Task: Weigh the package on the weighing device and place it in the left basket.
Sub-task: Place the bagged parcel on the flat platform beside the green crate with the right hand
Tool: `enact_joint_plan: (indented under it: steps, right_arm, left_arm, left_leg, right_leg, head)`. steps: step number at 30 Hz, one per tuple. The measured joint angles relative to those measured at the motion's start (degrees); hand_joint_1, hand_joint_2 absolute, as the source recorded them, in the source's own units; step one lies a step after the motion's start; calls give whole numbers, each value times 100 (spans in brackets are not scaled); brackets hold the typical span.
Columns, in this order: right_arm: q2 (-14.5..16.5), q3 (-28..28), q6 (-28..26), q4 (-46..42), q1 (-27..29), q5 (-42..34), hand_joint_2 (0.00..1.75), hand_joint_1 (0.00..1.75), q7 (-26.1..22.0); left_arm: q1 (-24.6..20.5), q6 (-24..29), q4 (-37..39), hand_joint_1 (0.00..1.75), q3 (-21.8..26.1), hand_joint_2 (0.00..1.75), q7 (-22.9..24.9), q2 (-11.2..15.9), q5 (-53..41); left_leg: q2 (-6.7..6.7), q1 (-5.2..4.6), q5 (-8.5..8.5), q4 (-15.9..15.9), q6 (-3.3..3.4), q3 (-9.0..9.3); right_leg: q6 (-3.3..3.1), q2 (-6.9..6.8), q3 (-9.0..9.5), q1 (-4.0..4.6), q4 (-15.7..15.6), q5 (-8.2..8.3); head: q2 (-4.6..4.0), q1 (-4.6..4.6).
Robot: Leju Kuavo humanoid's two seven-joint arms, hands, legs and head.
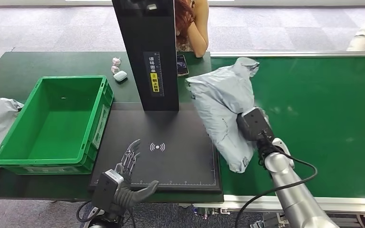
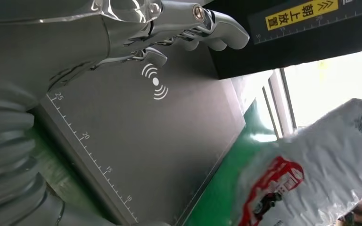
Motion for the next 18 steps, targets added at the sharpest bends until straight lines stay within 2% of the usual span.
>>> enact_joint_plan:
  steps: [4,7,11,18]
  right_arm:
    - [220,807,1085,-128,157,-790,175,175,327]
    - [416,1416,1529,-41,146,-1316,175,175,486]
    - [592,1964,1679,96,31,-1698,175,175,544]
    - [619,2386,1667,188,-122,-1899,175,175,562]
  left_arm:
    - [51,-12,-16,0,-41,175,-11,43,35]
    - [48,-44,-33,0,-75,175,-7,57,52]
    - [34,-50,-33,0,-83,175,3,60,54]
    - [33,-43,-34,0,-83,175,6,78,54]
  left_leg:
    - [0,4,1,-3,-1,-1]
    - [8,5,0,-3,-5,0]
    - [11,5,1,-3,-9,1]
    - [11,4,2,-2,-10,1]
  right_leg:
    - [-7,-1,-2,5,0,-4]
    - [-12,6,-5,7,1,-2]
    - [-14,8,-6,8,1,-1]
    - [-16,8,-4,7,1,1]
  head:
    - [0,1]
    - [0,-1]
    - [0,-1]
    - [0,0]
